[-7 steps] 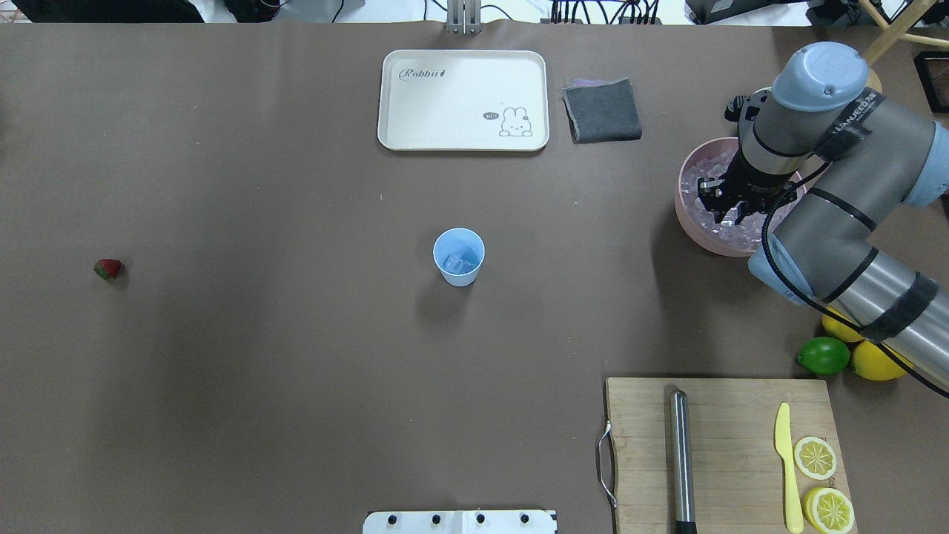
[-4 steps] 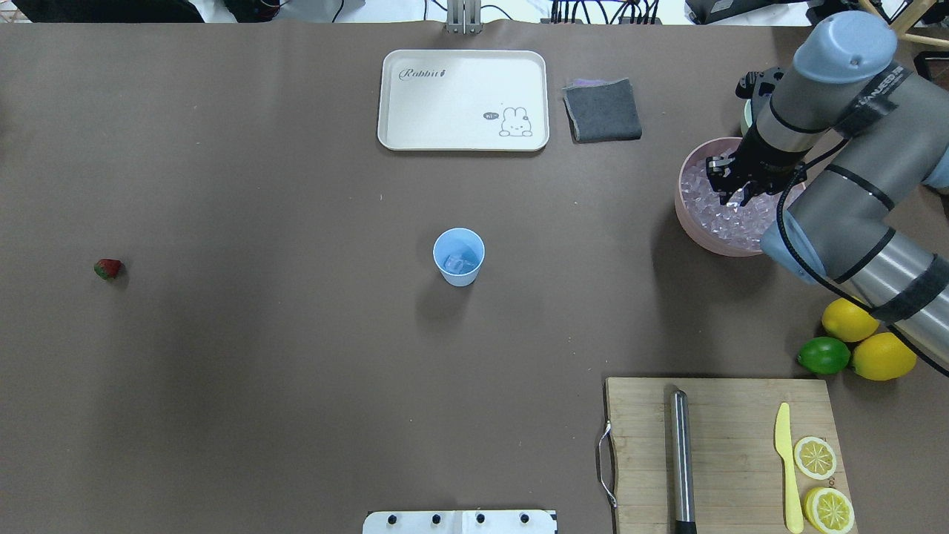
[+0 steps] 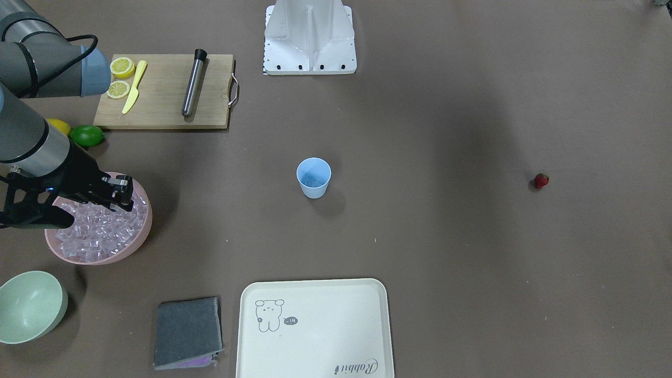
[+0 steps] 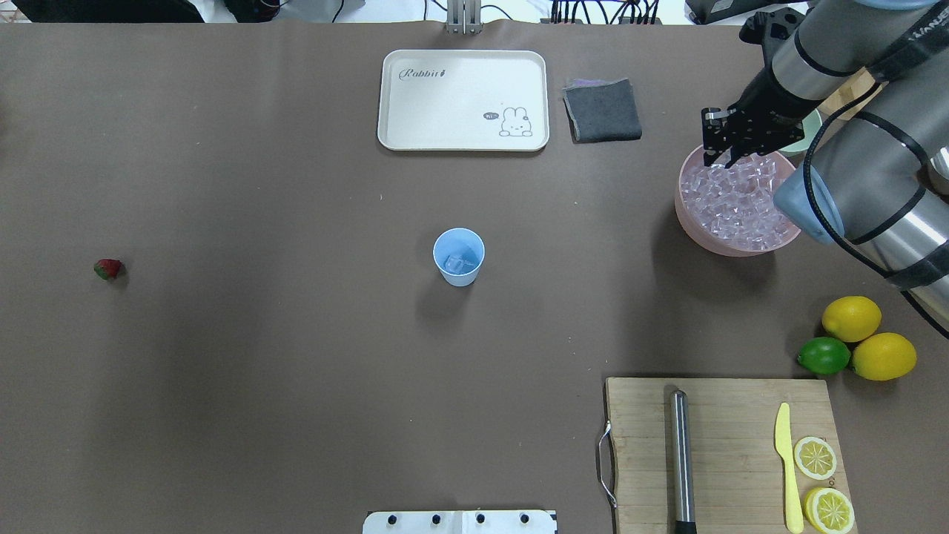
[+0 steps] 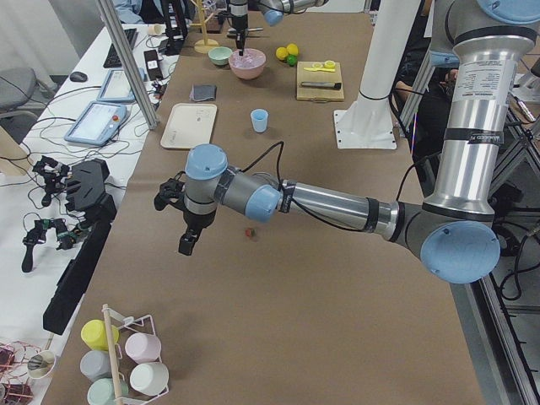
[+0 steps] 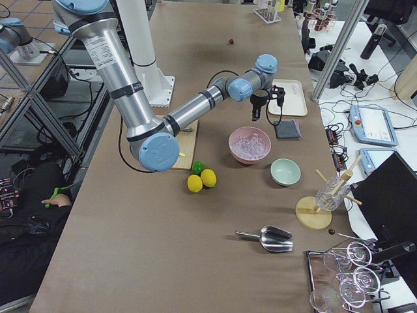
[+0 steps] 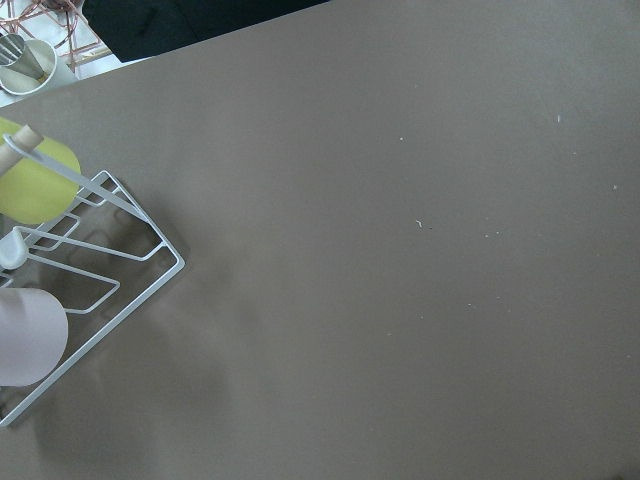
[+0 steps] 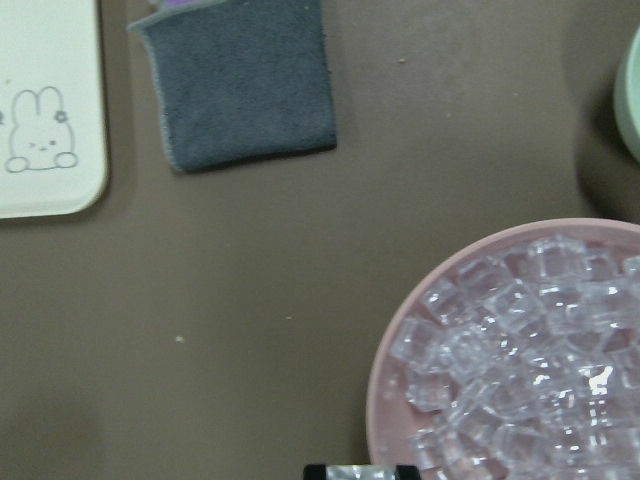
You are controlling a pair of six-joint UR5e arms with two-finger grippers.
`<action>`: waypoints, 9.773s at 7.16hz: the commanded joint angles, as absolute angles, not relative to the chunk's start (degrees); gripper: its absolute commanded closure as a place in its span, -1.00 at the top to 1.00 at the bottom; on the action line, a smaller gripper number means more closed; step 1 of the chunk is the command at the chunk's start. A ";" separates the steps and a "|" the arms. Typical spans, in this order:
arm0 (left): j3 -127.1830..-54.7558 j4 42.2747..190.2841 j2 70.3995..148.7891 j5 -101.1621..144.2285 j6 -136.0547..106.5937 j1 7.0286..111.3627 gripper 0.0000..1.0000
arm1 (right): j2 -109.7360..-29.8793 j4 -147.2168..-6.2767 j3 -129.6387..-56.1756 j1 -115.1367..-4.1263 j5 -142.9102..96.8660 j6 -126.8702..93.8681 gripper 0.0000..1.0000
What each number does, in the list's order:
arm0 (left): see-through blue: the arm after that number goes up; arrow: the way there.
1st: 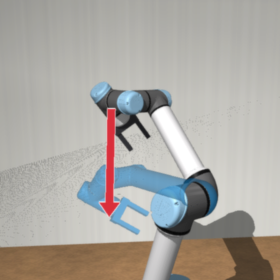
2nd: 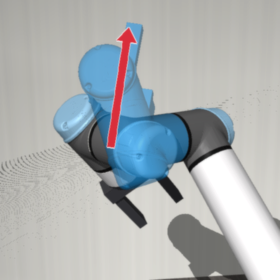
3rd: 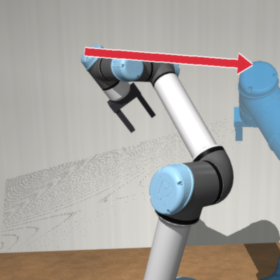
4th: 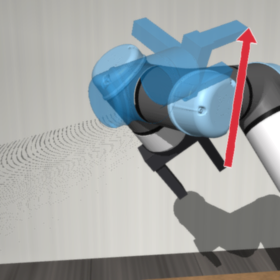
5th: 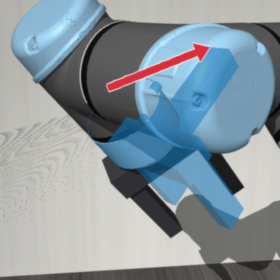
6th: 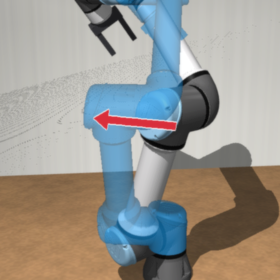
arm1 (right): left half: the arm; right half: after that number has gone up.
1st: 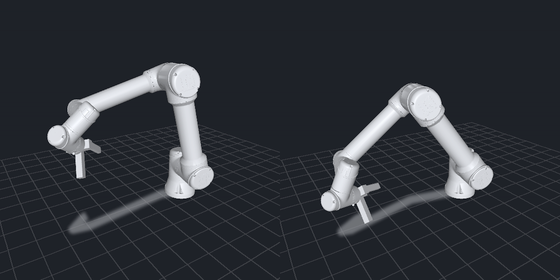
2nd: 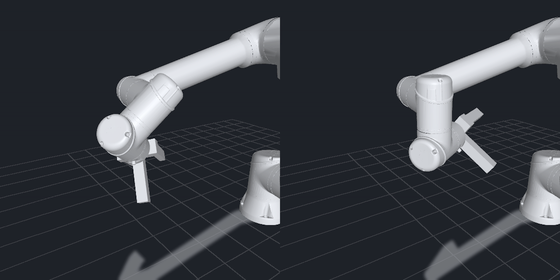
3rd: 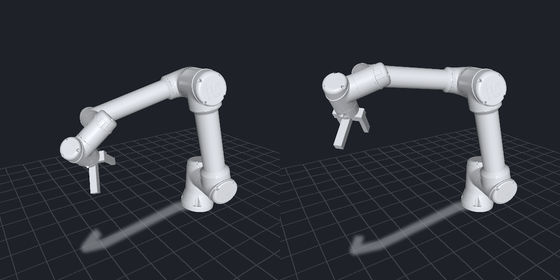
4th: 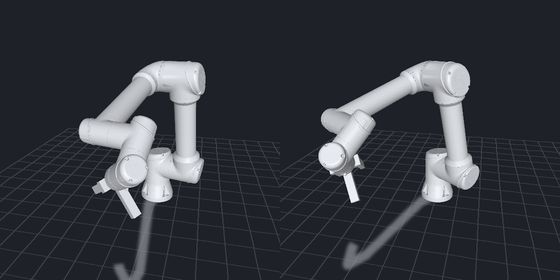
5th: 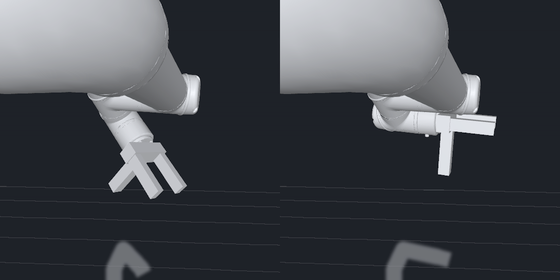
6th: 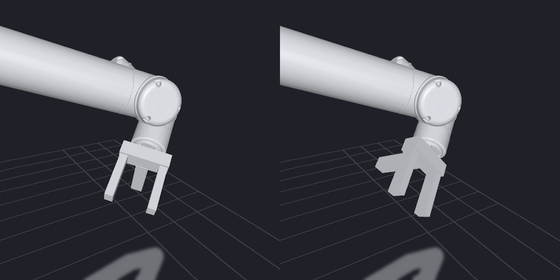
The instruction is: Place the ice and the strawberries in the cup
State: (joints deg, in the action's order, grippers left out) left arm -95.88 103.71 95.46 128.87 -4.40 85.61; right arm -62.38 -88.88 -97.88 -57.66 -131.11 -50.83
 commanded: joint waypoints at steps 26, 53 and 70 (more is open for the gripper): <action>-95.98 132.78 86.67 129.82 -30.40 71.31 0.96 | -68.89 -78.93 -108.46 -49.29 -122.87 -65.49 0.98; -98.73 111.01 128.82 103.14 -77.76 33.43 -1.00 | -70.31 -78.93 -107.93 -51.33 -121.64 -64.07 0.98; -97.03 112.40 122.54 99.91 -55.16 40.48 0.96 | -76.27 -80.50 -106.88 -60.19 -126.12 -49.10 0.98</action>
State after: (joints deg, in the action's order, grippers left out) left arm -96.39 111.87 125.29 98.58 -61.88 36.60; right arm -73.76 -79.95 -107.52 -57.62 -125.27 -55.10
